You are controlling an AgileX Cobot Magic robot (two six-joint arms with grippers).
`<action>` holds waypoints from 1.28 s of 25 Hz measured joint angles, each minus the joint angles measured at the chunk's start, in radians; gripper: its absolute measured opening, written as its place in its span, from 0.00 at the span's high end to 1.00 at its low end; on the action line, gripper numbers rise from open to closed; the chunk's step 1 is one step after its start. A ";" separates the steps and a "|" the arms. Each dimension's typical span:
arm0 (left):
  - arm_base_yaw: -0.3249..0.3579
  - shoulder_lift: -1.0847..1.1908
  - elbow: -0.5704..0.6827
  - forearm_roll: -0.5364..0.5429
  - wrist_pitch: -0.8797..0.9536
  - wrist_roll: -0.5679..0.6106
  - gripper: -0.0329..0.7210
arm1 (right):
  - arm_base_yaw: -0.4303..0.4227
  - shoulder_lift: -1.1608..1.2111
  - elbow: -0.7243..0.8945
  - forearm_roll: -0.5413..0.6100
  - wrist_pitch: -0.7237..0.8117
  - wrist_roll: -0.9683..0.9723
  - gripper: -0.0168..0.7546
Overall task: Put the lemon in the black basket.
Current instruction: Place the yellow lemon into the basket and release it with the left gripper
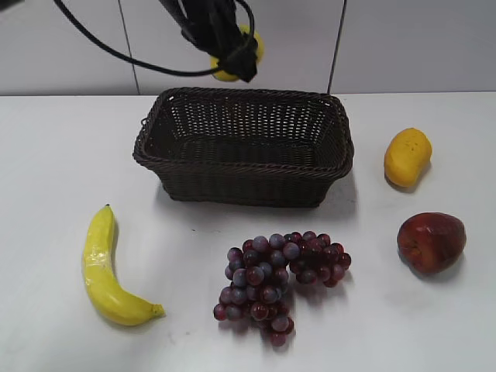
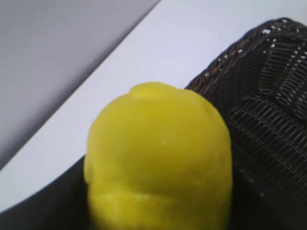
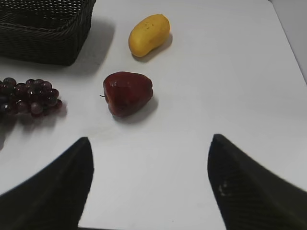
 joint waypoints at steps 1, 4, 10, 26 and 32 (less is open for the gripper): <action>-0.003 0.020 0.000 -0.001 -0.003 0.000 0.23 | 0.000 0.000 0.000 0.000 0.000 0.000 0.25; -0.005 0.081 0.000 -0.003 -0.007 -0.001 0.23 | 0.000 0.000 0.000 0.000 0.000 0.000 0.25; -0.004 0.136 0.000 -0.046 0.018 0.000 0.23 | 0.000 0.000 0.000 0.000 0.000 0.000 0.25; -0.004 0.141 0.000 -0.103 0.165 -0.001 0.07 | 0.000 0.000 0.000 0.001 0.000 0.000 0.25; -0.004 0.091 0.000 -0.107 0.199 -0.001 0.07 | 0.000 0.000 0.000 0.001 0.000 0.000 0.25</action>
